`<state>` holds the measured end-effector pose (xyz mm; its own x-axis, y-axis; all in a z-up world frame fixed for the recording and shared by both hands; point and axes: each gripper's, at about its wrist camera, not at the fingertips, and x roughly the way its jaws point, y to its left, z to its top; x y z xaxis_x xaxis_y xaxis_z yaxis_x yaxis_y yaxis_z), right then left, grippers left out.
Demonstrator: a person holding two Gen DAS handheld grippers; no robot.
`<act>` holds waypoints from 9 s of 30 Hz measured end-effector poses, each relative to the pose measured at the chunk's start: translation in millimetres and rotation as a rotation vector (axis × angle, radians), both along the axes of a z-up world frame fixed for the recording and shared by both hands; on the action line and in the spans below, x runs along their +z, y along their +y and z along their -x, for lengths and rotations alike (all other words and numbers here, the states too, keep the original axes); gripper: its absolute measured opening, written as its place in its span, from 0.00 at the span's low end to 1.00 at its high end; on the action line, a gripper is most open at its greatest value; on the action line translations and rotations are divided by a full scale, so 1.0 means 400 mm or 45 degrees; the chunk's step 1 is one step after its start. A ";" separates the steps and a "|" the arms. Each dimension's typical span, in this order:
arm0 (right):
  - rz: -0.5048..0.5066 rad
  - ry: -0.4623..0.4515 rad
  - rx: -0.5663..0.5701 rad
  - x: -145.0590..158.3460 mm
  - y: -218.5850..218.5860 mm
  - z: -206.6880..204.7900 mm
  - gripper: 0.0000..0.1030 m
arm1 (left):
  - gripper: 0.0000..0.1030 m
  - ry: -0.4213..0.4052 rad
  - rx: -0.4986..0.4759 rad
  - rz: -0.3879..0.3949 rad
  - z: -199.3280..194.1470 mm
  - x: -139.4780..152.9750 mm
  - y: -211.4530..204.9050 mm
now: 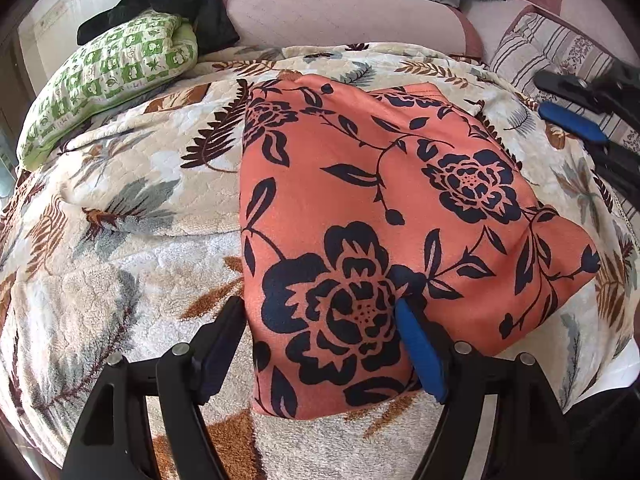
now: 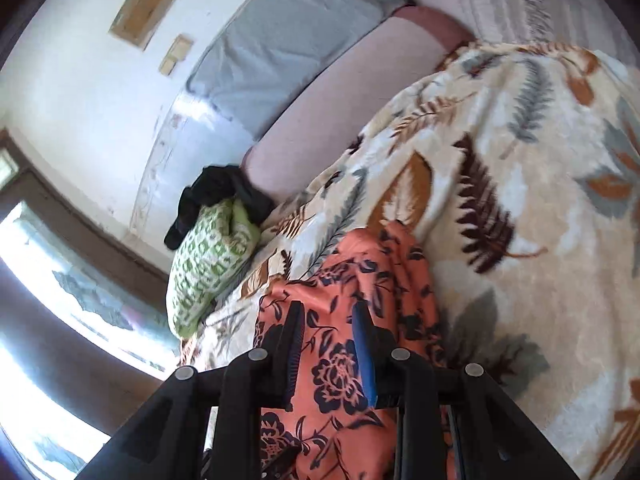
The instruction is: Fold small clothes
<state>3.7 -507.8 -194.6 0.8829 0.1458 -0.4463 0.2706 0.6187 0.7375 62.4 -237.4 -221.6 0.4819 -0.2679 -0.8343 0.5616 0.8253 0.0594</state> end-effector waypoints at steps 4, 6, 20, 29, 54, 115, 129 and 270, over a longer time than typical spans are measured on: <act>-0.018 0.051 0.115 -0.008 0.004 -0.147 0.27 | 0.77 -0.040 -0.010 -0.022 0.007 -0.002 -0.005; -0.086 0.136 0.145 -0.051 -0.002 -0.211 0.27 | 0.77 -0.047 -0.007 -0.028 0.007 -0.002 -0.005; -0.190 0.279 0.061 -0.122 -0.045 -0.128 0.26 | 0.80 -0.073 0.019 -0.043 0.012 -0.003 -0.006; -0.046 0.284 0.168 -0.085 0.020 0.017 0.26 | 0.80 -0.083 0.035 -0.058 0.021 0.001 -0.007; 0.130 0.375 0.305 -0.143 0.130 0.042 0.25 | 0.90 -0.045 0.094 0.002 0.004 -0.019 0.017; 0.654 -0.037 -0.133 0.138 0.329 0.257 0.71 | 1.00 -0.496 0.248 0.069 0.174 0.348 0.207; 0.658 0.081 -0.101 0.071 0.273 0.214 0.71 | 1.00 -0.464 0.264 0.011 0.145 0.312 0.186; 0.041 0.333 0.041 -0.104 0.022 -0.021 0.67 | 1.00 -0.082 0.037 0.146 -0.186 0.061 0.047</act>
